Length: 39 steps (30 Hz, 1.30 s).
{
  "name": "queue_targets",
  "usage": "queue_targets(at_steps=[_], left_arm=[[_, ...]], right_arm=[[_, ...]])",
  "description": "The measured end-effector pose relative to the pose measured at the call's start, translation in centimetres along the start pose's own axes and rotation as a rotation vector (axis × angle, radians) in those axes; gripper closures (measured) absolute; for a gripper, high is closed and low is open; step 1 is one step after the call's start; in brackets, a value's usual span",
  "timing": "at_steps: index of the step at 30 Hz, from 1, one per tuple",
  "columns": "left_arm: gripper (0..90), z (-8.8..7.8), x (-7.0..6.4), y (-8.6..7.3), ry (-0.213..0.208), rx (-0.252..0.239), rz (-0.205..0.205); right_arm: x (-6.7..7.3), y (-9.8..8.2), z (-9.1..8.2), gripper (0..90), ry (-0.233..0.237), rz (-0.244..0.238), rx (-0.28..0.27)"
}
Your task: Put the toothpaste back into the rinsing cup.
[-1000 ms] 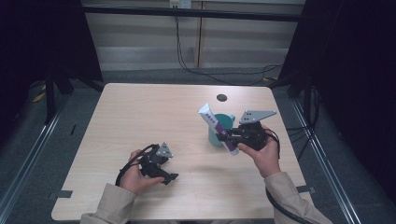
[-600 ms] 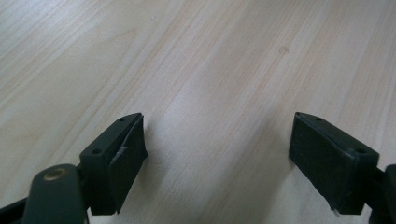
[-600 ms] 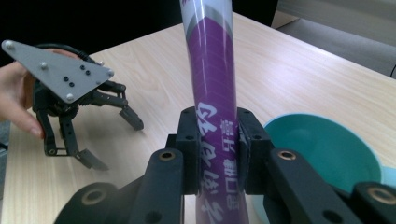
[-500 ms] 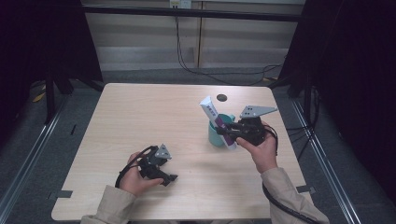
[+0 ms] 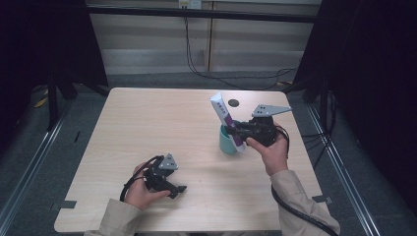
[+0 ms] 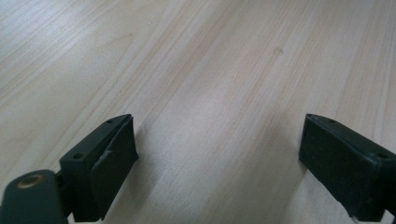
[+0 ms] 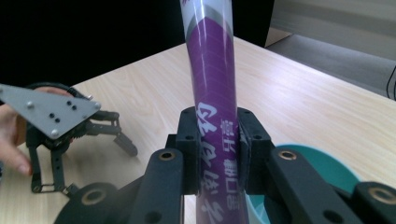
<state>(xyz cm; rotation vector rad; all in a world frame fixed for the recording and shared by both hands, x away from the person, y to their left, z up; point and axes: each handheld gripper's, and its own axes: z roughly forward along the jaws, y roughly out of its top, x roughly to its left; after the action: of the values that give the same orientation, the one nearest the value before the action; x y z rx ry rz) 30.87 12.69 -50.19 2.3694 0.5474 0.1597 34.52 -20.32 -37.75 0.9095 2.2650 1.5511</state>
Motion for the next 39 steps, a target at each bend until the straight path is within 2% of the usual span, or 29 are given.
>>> queue_targets(at_steps=[1,2,4,6,7,9,11,12,15,24,39], left_arm=[[9.6,0.0,0.0,-0.1,-0.001,0.001,0.009],[9.6,0.0,0.0,-0.1,0.001,-0.014,-0.006],[9.4,0.0,0.0,-0.3,0.001,-0.019,0.000],[8.9,0.1,-0.1,-0.4,0.002,-0.041,-0.011],[8.1,0.0,0.0,-0.5,0.002,-0.035,0.003],[7.9,0.1,0.0,-0.7,0.001,-0.055,0.007],[7.8,0.1,0.0,-0.8,-0.002,-0.061,0.004],[7.8,0.1,-0.1,-1.0,-0.001,-0.082,-0.008],[7.8,0.1,-0.1,-1.1,-0.001,-0.090,-0.005],[7.8,0.1,-0.1,-1.1,-0.002,-0.091,-0.005],[5.9,0.1,-0.1,-1.1,-0.009,-0.088,0.001]], right_arm=[[-0.1,0.1,0.0,73.6,0.000,0.000,-0.005],[-0.1,0.2,0.1,73.6,0.000,0.001,-0.012],[-0.2,0.3,0.2,73.6,-0.003,0.004,-0.019],[-0.3,0.5,0.2,73.6,0.000,0.004,-0.028],[-0.4,0.6,0.3,73.7,-0.006,0.008,-0.037],[-0.5,0.7,0.4,73.6,-0.007,0.012,-0.048],[-0.6,0.8,0.5,73.6,-0.005,0.019,-0.058],[-0.7,0.9,0.5,73.7,-0.008,0.022,-0.062],[-0.9,1.0,0.6,73.6,-0.008,0.028,-0.077],[-1.5,1.3,0.7,73.6,-0.021,0.035,-0.104],[-2.9,1.2,1.0,73.6,-0.042,0.075,-0.182]])
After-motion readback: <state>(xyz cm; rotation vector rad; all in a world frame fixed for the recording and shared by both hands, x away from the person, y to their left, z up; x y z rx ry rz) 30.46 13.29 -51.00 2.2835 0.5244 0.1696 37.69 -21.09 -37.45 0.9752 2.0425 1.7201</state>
